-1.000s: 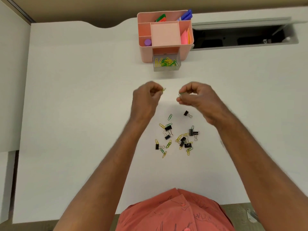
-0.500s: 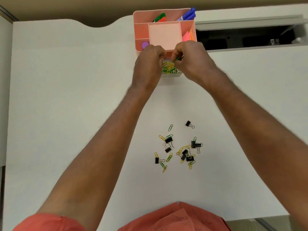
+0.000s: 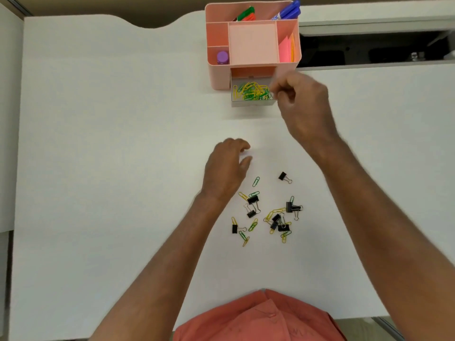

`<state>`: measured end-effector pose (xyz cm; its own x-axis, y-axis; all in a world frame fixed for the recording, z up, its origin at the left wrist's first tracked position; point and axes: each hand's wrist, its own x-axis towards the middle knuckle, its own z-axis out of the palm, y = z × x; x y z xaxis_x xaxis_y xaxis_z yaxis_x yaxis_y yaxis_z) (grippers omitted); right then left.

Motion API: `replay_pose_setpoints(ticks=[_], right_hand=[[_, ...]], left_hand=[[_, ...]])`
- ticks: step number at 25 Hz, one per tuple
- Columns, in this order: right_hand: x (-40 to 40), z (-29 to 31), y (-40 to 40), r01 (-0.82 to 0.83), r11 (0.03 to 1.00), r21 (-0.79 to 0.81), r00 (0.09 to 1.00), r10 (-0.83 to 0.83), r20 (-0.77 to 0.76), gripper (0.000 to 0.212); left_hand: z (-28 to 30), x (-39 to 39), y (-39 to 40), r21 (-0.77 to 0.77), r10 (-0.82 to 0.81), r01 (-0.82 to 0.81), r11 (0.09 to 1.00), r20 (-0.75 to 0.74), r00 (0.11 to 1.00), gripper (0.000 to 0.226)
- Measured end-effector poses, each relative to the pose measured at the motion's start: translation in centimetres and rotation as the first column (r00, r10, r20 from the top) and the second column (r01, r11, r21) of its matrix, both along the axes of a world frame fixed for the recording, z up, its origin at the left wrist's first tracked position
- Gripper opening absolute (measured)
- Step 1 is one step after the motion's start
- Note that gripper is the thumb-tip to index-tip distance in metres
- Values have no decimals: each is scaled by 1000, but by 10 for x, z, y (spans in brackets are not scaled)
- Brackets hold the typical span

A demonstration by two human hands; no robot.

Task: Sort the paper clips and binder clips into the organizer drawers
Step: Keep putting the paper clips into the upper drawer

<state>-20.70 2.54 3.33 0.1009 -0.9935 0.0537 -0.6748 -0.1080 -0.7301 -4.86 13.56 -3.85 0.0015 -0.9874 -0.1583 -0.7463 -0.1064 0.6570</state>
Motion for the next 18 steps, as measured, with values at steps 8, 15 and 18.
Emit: replay_pose_setpoints(ticks=[8,15,18], right_hand=[[-67,-43,151,150,944,294,977,-96,-192,17],[-96,-69,182,-149,939,309,909,253,-331,38],[-95,-69,175,-201,934,294,868,309,-388,31]], left_hand=[[-8,-30,30,141,-154,128,982,192,969,23],[-1,-27,35,190,-179,148,971,155,972,10],[0,-6,48,170,-139,121,978,101,985,13]])
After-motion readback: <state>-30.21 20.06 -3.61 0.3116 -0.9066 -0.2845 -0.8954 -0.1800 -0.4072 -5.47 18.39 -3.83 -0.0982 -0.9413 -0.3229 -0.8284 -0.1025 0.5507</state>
